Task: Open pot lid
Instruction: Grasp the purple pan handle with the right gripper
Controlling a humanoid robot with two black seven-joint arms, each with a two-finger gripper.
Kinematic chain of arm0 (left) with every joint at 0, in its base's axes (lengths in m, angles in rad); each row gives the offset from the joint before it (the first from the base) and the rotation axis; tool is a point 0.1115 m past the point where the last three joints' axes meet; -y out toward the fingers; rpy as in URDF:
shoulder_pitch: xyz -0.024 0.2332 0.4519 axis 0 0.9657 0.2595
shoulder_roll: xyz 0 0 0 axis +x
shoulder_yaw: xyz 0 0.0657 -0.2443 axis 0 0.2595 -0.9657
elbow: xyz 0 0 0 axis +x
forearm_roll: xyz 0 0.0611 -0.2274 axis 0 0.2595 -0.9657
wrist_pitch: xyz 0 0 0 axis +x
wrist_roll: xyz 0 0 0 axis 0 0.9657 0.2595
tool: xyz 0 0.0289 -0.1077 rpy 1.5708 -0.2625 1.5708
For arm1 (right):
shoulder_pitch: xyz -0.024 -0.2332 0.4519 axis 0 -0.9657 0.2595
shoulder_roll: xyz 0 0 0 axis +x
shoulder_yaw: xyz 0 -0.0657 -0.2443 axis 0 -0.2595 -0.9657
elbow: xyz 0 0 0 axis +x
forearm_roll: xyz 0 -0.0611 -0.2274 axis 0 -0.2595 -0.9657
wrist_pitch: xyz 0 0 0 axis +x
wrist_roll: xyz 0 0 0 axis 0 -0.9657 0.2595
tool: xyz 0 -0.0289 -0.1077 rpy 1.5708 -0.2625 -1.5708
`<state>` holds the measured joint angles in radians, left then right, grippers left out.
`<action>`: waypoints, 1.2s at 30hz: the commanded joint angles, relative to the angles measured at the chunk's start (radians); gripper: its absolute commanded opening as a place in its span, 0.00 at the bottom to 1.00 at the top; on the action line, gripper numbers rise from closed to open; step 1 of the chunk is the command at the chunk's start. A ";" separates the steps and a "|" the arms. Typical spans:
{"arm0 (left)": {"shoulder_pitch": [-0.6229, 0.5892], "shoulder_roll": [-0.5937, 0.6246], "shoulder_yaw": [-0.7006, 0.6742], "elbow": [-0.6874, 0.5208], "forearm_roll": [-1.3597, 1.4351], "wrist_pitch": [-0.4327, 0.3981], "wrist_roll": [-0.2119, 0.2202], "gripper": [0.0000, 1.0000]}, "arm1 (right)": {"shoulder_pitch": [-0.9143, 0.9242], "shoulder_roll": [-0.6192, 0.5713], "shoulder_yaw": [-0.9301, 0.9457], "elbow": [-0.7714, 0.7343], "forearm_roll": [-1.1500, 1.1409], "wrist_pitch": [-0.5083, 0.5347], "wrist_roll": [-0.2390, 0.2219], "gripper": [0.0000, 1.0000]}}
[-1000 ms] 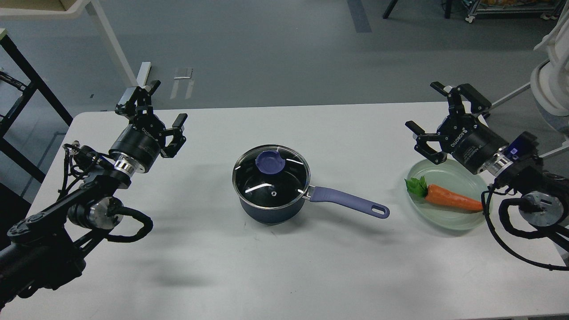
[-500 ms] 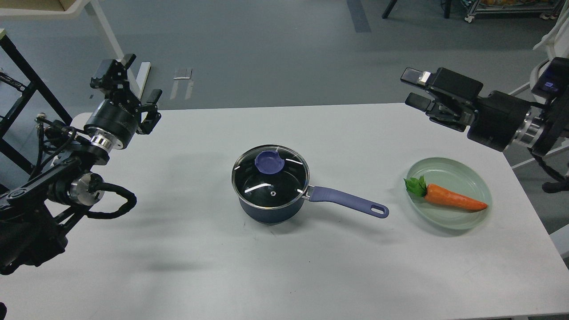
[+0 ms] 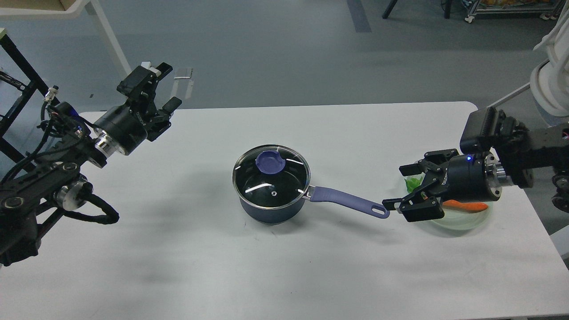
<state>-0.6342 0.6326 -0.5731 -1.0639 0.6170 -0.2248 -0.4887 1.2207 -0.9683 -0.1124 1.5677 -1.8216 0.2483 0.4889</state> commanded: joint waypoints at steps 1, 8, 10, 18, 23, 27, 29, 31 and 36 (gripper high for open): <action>0.008 0.016 0.002 -0.054 0.007 0.004 0.000 0.99 | 0.020 0.051 -0.038 -0.024 -0.050 0.003 0.000 1.00; 0.007 0.015 0.002 -0.080 0.050 0.002 0.000 0.99 | 0.077 0.209 -0.109 -0.129 -0.053 0.005 0.000 0.96; 0.007 0.015 0.002 -0.083 0.052 0.002 0.000 0.99 | 0.079 0.256 -0.109 -0.176 -0.047 0.005 0.000 0.95; 0.004 0.018 0.002 -0.091 0.050 0.002 0.000 0.99 | 0.075 0.368 -0.148 -0.251 -0.044 0.005 0.000 0.81; 0.005 0.009 0.002 -0.093 0.052 0.002 0.000 0.99 | 0.075 0.387 -0.153 -0.258 -0.044 0.005 0.000 0.67; 0.005 0.007 0.002 -0.094 0.052 0.002 0.000 0.99 | 0.074 0.387 -0.155 -0.258 -0.042 0.005 0.000 0.56; 0.005 0.007 0.002 -0.096 0.052 0.002 0.000 0.99 | 0.071 0.387 -0.161 -0.261 -0.042 0.005 0.000 0.50; 0.004 0.009 0.002 -0.096 0.052 0.002 0.000 0.99 | 0.068 0.387 -0.165 -0.264 -0.042 0.005 0.000 0.49; 0.001 0.010 0.002 -0.097 0.053 0.004 0.000 0.99 | 0.065 0.387 -0.165 -0.267 -0.042 0.003 0.000 0.40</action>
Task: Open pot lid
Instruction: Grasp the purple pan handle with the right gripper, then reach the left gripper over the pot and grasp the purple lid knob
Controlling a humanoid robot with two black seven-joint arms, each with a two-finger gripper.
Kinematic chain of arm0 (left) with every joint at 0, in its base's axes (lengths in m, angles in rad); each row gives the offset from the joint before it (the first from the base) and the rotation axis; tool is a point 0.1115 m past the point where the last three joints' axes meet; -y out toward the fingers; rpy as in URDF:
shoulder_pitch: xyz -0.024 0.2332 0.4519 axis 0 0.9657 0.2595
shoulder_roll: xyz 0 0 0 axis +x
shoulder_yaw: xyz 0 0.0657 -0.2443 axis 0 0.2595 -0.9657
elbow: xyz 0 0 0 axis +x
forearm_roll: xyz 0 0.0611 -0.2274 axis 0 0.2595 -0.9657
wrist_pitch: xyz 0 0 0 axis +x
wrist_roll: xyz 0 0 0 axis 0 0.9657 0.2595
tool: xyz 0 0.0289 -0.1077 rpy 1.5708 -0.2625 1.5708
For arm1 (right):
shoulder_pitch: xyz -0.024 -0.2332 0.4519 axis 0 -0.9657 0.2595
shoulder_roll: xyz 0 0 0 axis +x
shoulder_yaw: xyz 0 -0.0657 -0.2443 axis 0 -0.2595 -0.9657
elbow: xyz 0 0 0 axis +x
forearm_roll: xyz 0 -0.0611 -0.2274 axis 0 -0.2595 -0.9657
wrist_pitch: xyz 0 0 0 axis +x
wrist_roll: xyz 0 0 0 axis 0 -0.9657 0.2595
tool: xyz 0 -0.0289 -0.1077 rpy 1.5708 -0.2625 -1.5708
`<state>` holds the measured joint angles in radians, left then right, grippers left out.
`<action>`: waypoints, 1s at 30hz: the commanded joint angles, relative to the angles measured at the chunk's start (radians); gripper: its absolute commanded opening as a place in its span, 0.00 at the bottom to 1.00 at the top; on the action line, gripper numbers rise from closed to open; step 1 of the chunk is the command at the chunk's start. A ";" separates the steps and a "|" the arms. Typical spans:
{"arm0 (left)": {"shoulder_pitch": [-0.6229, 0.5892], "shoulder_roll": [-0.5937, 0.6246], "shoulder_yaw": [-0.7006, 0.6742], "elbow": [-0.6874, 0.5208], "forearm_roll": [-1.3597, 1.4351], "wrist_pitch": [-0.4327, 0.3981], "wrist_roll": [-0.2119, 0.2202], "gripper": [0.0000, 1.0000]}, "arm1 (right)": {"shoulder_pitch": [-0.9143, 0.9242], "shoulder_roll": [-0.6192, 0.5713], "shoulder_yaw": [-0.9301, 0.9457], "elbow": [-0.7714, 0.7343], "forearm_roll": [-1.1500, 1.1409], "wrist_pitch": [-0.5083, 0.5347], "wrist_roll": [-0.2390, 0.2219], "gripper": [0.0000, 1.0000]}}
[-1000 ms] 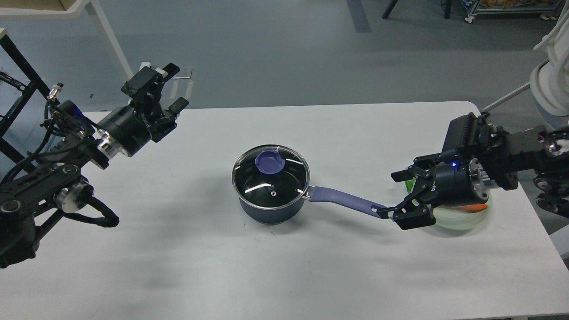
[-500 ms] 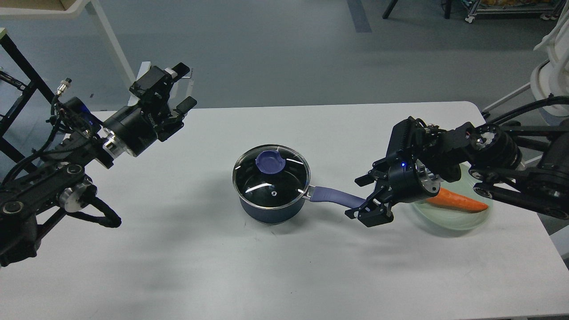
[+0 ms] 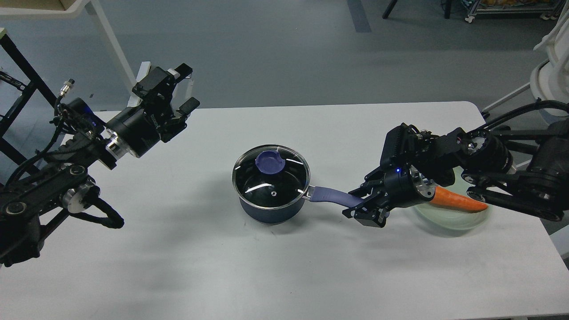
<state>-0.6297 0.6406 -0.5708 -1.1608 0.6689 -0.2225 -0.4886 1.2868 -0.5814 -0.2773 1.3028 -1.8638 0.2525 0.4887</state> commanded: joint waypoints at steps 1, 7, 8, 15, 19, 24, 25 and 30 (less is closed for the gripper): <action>-0.005 0.002 0.000 0.000 0.006 0.002 0.000 0.99 | -0.001 0.000 0.000 -0.002 0.000 -0.001 0.000 0.37; -0.021 0.004 -0.003 -0.046 0.208 0.003 0.000 0.99 | -0.001 -0.002 0.000 -0.007 0.000 -0.001 0.000 0.28; -0.031 0.004 -0.003 -0.051 0.271 0.003 0.000 0.99 | -0.001 -0.002 0.000 -0.007 0.000 -0.001 0.000 0.28; -0.088 0.001 0.000 -0.152 0.860 0.023 0.000 0.99 | -0.001 -0.003 0.000 -0.007 0.000 -0.001 0.000 0.28; -0.111 -0.001 0.023 -0.194 1.121 0.098 0.000 0.99 | -0.001 -0.008 0.000 -0.007 0.000 -0.001 0.000 0.28; -0.246 -0.007 0.247 -0.160 1.282 0.245 0.000 0.99 | -0.001 -0.011 -0.002 -0.007 0.000 -0.001 0.000 0.28; -0.266 -0.009 0.296 -0.140 1.296 0.277 0.000 0.99 | -0.001 -0.011 -0.002 -0.007 0.000 -0.001 0.000 0.28; -0.285 -0.074 0.365 -0.079 1.360 0.322 0.000 0.99 | -0.001 -0.011 -0.002 -0.007 0.005 0.001 0.000 0.28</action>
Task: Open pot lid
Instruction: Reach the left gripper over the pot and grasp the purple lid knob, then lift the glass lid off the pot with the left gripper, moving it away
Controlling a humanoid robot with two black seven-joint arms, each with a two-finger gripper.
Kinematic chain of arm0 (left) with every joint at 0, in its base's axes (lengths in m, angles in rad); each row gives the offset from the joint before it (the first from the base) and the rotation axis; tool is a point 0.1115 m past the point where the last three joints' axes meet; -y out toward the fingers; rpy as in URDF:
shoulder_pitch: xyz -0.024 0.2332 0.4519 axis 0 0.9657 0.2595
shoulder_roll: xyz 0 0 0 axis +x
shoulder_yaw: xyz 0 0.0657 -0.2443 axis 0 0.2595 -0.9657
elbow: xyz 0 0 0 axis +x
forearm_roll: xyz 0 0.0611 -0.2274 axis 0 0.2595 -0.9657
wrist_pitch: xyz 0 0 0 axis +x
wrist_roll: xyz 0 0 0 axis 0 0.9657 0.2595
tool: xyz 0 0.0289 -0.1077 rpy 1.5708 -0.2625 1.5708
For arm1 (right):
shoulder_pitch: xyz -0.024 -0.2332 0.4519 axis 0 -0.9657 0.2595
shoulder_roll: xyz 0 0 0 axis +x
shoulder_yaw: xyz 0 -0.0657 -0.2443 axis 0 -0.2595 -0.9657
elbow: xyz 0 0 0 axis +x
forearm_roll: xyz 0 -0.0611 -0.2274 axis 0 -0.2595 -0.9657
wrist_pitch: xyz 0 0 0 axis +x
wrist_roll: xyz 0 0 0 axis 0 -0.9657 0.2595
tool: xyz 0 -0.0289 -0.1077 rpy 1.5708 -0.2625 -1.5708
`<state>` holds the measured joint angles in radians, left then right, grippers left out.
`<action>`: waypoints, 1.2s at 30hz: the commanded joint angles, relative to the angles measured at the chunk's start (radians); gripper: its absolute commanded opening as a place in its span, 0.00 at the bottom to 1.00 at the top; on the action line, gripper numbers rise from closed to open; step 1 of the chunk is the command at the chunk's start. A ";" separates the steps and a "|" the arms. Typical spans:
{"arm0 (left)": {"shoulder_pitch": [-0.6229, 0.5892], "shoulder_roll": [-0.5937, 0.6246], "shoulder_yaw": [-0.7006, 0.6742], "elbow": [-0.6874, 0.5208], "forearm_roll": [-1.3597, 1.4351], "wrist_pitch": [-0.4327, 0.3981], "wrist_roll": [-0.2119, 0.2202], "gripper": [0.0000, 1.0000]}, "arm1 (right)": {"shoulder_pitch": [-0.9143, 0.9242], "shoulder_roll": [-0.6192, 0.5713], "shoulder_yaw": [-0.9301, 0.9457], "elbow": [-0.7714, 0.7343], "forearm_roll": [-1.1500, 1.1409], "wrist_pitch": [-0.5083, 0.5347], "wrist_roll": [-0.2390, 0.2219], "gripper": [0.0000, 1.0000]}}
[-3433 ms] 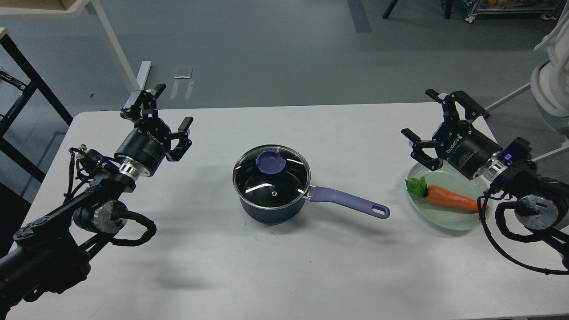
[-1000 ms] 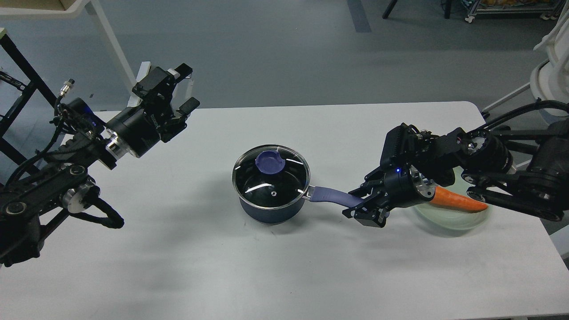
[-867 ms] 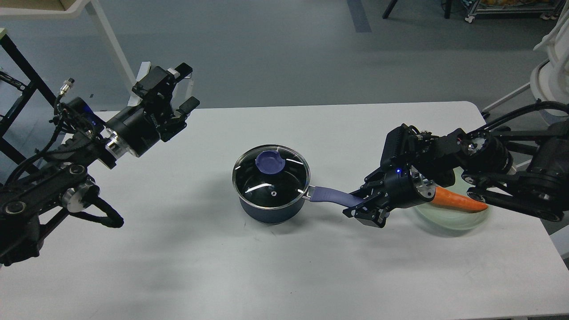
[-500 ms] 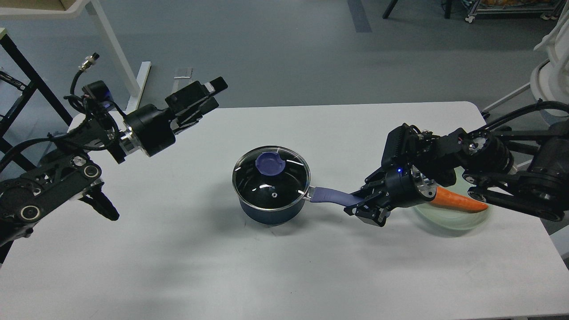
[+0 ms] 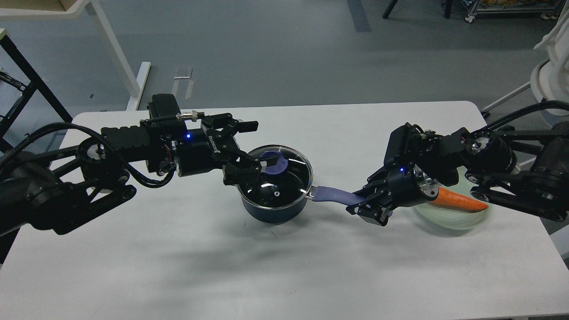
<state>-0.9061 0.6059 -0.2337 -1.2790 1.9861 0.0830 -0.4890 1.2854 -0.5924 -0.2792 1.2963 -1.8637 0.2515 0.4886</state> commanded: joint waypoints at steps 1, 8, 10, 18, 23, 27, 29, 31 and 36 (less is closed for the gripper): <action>-0.008 -0.054 0.028 0.052 0.054 0.017 0.000 0.99 | 0.000 0.000 0.000 0.000 0.004 0.002 0.000 0.28; -0.007 -0.126 0.034 0.144 0.059 0.018 0.000 0.99 | 0.000 0.000 -0.006 0.000 0.004 0.002 0.000 0.28; -0.005 -0.140 0.036 0.173 0.059 0.020 0.000 0.99 | 0.000 0.000 -0.006 0.000 0.004 0.002 0.000 0.28; 0.004 -0.178 0.065 0.250 0.062 0.040 0.000 0.99 | 0.000 0.000 -0.008 0.000 0.004 0.002 0.000 0.28; 0.007 -0.179 0.073 0.250 0.059 0.046 0.000 0.99 | 0.000 0.000 -0.008 0.000 0.004 0.002 0.000 0.28; 0.009 -0.181 0.073 0.268 0.059 0.046 0.000 0.99 | 0.000 0.000 -0.008 0.000 0.004 0.000 0.000 0.28; 0.009 -0.184 0.076 0.274 0.059 0.046 0.000 0.98 | 0.000 0.000 -0.008 0.000 0.004 0.002 0.000 0.28; 0.009 -0.184 0.080 0.276 0.059 0.046 0.000 0.94 | 0.000 0.000 -0.008 0.000 0.004 0.000 0.000 0.28; 0.010 -0.184 0.080 0.277 0.057 0.046 0.000 0.66 | 0.000 0.002 -0.008 0.000 0.004 0.000 0.000 0.28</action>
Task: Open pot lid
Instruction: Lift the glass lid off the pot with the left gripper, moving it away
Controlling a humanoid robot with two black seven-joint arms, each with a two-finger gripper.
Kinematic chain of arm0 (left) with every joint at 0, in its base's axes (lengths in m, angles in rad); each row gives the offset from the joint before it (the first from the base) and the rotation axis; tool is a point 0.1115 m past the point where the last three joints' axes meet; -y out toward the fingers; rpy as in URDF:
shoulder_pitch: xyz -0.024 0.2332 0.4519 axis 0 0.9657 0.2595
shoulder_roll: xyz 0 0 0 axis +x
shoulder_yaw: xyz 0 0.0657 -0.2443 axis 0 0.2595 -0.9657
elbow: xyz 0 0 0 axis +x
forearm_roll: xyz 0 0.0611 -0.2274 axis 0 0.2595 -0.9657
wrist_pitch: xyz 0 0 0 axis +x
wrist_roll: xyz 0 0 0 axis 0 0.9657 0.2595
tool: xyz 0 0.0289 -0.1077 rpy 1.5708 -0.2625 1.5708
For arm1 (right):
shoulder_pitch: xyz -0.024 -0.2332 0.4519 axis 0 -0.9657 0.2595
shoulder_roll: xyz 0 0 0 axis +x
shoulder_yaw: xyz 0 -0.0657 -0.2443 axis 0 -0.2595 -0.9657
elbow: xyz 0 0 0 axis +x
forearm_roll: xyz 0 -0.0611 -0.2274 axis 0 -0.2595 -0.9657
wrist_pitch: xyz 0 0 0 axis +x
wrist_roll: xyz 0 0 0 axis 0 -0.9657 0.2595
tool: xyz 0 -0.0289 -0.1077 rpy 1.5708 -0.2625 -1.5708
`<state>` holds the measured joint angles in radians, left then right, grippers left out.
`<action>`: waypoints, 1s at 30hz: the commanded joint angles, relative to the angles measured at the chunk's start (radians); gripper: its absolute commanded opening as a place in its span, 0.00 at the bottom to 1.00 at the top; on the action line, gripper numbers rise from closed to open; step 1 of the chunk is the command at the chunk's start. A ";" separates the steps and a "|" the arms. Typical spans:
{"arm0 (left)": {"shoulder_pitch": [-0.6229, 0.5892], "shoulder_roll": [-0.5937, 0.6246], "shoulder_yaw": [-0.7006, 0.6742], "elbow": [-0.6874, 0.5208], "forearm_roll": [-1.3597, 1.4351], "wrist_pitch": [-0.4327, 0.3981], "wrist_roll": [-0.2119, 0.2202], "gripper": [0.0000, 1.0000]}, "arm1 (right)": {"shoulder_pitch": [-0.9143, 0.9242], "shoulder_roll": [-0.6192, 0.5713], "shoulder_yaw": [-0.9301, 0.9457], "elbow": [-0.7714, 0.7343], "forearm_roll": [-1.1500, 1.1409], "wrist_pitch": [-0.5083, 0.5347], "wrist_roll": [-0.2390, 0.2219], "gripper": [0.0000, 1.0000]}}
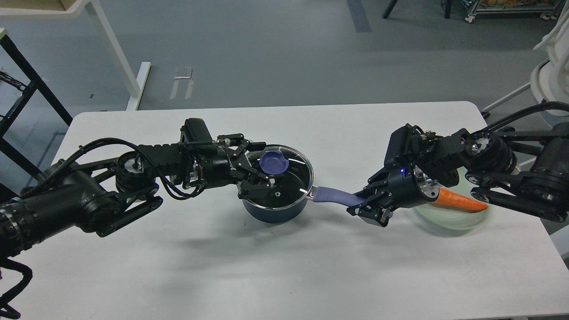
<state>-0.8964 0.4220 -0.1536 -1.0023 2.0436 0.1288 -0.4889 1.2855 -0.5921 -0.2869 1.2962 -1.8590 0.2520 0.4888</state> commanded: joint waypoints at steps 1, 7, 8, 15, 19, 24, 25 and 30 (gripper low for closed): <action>0.002 0.001 0.000 0.001 0.000 0.000 0.000 0.65 | 0.000 0.002 0.000 0.000 0.000 0.000 0.000 0.28; 0.005 0.001 -0.001 -0.012 0.000 0.000 0.000 0.45 | 0.000 0.002 0.000 0.000 0.000 0.000 0.000 0.28; 0.004 0.004 -0.003 -0.016 0.000 0.002 0.000 0.44 | 0.000 0.002 0.000 0.000 0.001 0.000 0.000 0.28; -0.010 0.085 -0.010 -0.087 -0.009 0.015 0.000 0.43 | 0.000 0.000 0.000 0.002 0.001 0.000 0.000 0.28; -0.016 0.188 -0.012 -0.157 -0.063 0.029 0.000 0.44 | 0.000 0.000 0.002 0.002 0.001 0.000 0.000 0.28; 0.000 0.357 -0.001 -0.205 -0.114 0.078 0.000 0.44 | 0.003 0.000 0.000 0.002 0.001 0.000 0.000 0.29; 0.008 0.386 0.000 -0.203 -0.118 0.093 0.000 0.44 | 0.003 0.000 0.000 0.002 0.000 0.000 0.000 0.29; 0.144 0.495 0.000 -0.191 -0.128 0.211 0.000 0.45 | 0.003 -0.006 0.000 0.002 0.000 0.001 0.000 0.29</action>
<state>-0.8274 0.8597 -0.1534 -1.1973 1.9188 0.2731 -0.4885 1.2884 -0.5942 -0.2870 1.2980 -1.8588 0.2518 0.4890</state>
